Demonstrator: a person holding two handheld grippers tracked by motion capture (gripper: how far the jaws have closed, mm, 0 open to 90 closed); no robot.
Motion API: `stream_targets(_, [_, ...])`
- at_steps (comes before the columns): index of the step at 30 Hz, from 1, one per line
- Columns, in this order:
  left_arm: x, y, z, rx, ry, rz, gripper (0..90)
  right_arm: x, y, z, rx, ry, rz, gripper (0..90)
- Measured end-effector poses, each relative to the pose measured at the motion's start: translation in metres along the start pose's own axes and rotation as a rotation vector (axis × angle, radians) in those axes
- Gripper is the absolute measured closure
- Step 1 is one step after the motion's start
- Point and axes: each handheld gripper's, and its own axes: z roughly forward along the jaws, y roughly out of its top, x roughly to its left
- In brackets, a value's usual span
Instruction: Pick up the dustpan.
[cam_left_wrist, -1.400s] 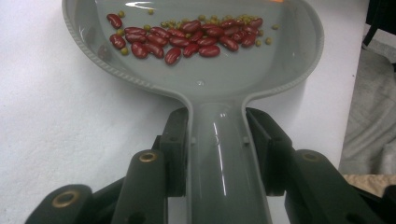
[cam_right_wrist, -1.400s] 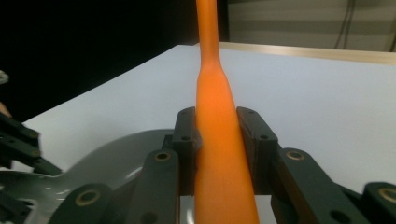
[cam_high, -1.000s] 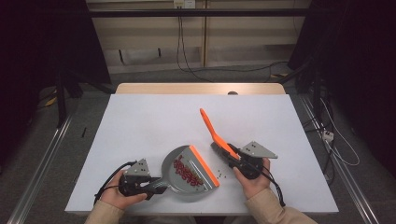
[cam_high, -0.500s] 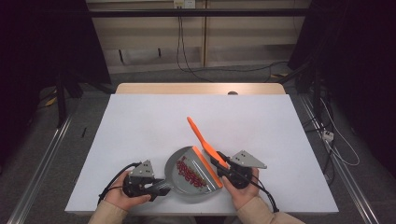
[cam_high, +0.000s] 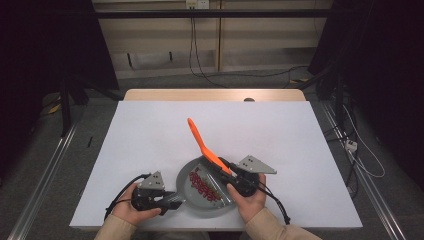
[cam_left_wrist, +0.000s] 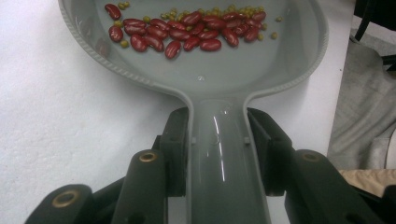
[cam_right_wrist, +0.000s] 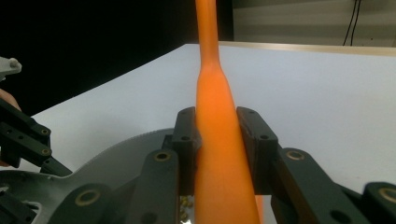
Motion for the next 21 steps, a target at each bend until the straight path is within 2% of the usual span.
stream_targets(1, [0.000, 0.000, 0.000, -0.005, 0.001, -0.003, 62.4, -0.002, 0.002, -0.001, -0.006, 0.006, 0.005, 70.7])
stream_targets(3, [0.000, -0.001, 0.001, -0.004, 0.002, 0.000, 62.4, -0.006, 0.005, -0.004, -0.009, -0.012, -0.010, 70.7])
stream_targets(8, [0.000, -0.001, 0.001, -0.017, 0.012, 0.006, 61.9, -0.017, 0.007, -0.009, -0.012, -0.042, -0.004, 70.7])
stream_targets(13, [-0.002, 0.005, 0.005, -0.004, 0.056, 0.042, 57.0, -0.024, 0.008, -0.013, 0.000, -0.059, -0.017, 70.7])
stream_targets(14, [-0.003, 0.006, 0.006, 0.015, 0.060, 0.058, 57.9, -0.024, 0.009, -0.014, 0.003, -0.064, -0.023, 70.7])
stream_targets(16, [-0.003, 0.007, 0.008, 0.009, 0.062, 0.058, 62.3, -0.027, 0.009, -0.015, 0.006, -0.071, -0.024, 70.7])
stream_targets(17, [-0.003, 0.007, 0.008, 0.008, 0.062, 0.046, 62.7, -0.029, 0.009, -0.016, 0.008, -0.073, -0.022, 70.7])
stream_targets(21, [-0.003, 0.006, 0.009, 0.005, 0.076, 0.053, 63.2, -0.036, 0.010, -0.021, 0.016, -0.086, -0.028, 70.7])
